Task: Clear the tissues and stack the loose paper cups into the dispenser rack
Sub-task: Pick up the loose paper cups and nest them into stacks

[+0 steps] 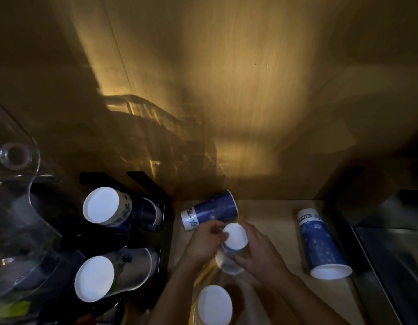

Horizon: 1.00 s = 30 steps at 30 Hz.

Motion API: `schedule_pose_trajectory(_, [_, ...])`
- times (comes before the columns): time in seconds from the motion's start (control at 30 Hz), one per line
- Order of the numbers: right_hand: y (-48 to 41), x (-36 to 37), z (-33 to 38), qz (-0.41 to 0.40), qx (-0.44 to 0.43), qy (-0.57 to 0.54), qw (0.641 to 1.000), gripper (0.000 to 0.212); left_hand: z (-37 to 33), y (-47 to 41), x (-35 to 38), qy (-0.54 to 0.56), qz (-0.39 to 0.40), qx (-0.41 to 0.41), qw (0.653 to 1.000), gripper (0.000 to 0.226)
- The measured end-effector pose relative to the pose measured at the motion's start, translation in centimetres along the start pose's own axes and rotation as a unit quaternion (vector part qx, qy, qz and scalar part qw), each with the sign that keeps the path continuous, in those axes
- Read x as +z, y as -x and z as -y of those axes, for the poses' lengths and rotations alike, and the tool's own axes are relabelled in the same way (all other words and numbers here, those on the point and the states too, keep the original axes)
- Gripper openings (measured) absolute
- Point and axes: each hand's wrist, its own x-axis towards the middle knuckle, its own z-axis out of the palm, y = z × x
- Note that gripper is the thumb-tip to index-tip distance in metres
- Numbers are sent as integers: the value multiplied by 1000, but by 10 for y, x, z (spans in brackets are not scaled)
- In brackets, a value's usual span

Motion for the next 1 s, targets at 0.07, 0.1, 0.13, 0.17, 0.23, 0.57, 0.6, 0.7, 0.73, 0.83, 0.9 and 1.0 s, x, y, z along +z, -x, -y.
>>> schedule_pose_trajectory(0.07, [-1,0,-8,0,4,-4,1000,60,2,-1,5,7,8,-9,1000,19])
schedule_pose_trajectory(0.1, [-1,0,-11,-3,5,-11,1000,61,1,-3,6,11,9,-9,1000,19])
schedule_pose_trajectory(0.13, [-2,-1,-14,-5,6,-18,1000,62,0,-5,8,11,11,-7,1000,18])
schedule_pose_trajectory(0.17, [-4,-3,-16,-7,8,-26,1000,61,-3,-8,10,6,12,-5,1000,17])
schedule_pose_trajectory(0.23, [-9,-8,-22,-12,13,-33,999,60,-9,-17,16,-11,18,2,1000,17])
schedule_pose_trajectory(0.57, [-50,-47,-51,-50,55,46,996,62,-44,-74,46,-83,55,53,994,26])
schedule_pose_trajectory(0.6, [-54,-49,-53,-55,52,47,996,59,-46,-78,48,-77,54,53,994,24])
schedule_pose_trajectory(0.7, [-60,-54,-56,-56,62,64,995,63,-49,-87,53,-51,47,61,996,20])
schedule_pose_trajectory(0.73, [-62,-54,-57,-55,68,73,994,65,-49,-89,54,-50,45,66,996,19])
schedule_pose_trajectory(0.83, [-63,-55,-57,-49,72,82,993,68,-48,-92,54,-47,51,71,995,18])
schedule_pose_trajectory(0.9, [-63,-57,-56,-40,70,85,993,71,-48,-92,51,-52,62,76,994,18])
schedule_pose_trajectory(1.0, [-57,-67,-61,-14,70,80,994,82,-45,-89,39,-14,24,93,995,13])
